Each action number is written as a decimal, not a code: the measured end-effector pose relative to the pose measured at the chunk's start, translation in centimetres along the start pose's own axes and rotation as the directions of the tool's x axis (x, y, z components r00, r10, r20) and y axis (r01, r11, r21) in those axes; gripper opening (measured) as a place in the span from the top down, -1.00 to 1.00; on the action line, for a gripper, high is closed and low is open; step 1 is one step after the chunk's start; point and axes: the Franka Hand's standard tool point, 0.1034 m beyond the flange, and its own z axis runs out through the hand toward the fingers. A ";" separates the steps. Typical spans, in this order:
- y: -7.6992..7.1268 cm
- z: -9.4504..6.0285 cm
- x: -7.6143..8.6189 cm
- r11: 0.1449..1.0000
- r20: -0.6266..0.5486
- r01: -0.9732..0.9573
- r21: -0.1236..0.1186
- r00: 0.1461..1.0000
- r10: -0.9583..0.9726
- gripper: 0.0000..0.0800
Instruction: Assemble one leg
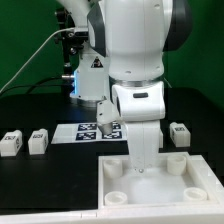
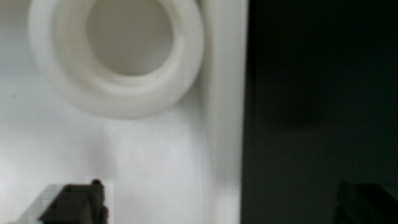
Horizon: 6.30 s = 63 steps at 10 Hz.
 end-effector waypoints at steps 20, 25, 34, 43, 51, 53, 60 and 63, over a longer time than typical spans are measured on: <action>-6.0 -1.8 11.8 0.065 0.428 -0.998 0.023 0.068 0.901 -0.62; -7.7 -0.8 11.9 0.083 0.702 -0.997 -0.003 0.057 0.710 -0.62; -11.5 2.4 11.9 0.103 0.719 -0.995 -0.015 0.061 0.692 -0.62; -11.4 2.6 12.0 0.102 0.727 -0.995 -0.015 0.059 0.684 0.27; -6.7 -3.7 10.4 0.141 0.684 -0.989 0.050 0.137 0.716 0.27; -3.8 -7.8 9.4 0.162 0.516 -0.984 0.074 0.177 0.838 0.27; 0.0 -13.4 7.8 0.149 -0.076 -0.988 0.043 0.145 0.986 0.27; 5.5 -14.7 6.3 0.177 -0.363 -0.984 0.034 0.153 0.919 0.27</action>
Offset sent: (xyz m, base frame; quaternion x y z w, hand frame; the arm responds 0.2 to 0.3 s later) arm -0.0157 0.0392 0.0258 -0.0016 -0.0102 0.1834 0.9830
